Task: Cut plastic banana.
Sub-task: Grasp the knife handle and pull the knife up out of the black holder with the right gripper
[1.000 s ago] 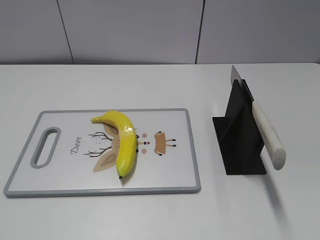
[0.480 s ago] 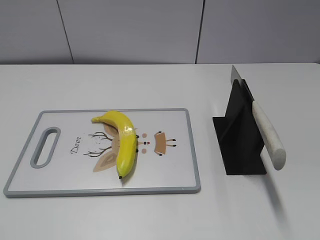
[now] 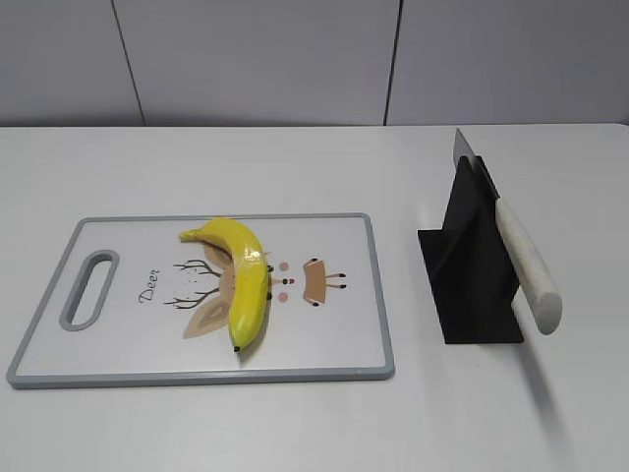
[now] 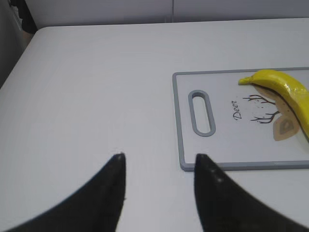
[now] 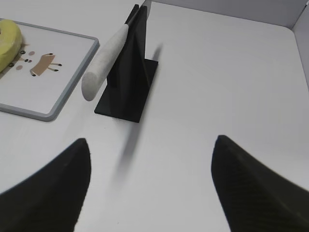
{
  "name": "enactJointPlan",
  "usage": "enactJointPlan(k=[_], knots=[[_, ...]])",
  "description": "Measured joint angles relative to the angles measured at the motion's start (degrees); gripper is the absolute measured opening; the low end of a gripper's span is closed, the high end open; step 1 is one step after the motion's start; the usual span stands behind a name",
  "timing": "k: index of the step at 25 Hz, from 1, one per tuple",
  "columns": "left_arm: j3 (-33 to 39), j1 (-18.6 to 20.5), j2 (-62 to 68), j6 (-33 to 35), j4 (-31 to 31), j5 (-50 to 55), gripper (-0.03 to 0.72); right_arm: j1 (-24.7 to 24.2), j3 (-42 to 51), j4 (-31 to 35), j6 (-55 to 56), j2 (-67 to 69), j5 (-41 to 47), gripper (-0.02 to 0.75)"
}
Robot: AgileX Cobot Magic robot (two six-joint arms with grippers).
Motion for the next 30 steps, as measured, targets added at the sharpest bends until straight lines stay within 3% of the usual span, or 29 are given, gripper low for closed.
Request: enactJointPlan(k=[1, 3, 11, 30], knots=[[0.00, 0.00, 0.00, 0.00, 0.00, 0.00, 0.584, 0.00, 0.00, -0.01, 0.00, 0.00, 0.00, 0.589], [0.00, 0.00, 0.00, 0.00, 0.00, 0.00, 0.631, 0.00, 0.00, -0.01, 0.00, 0.00, 0.00, 0.589], [0.00, 0.00, 0.05, 0.00, 0.00, 0.00, 0.591, 0.00, -0.68, -2.51, 2.71, 1.50, 0.07, 0.589], [0.00, 0.00, 0.05, 0.00, -0.09, 0.00, 0.591, 0.22, -23.49, -2.73, 6.28, 38.62, 10.14, 0.589]])
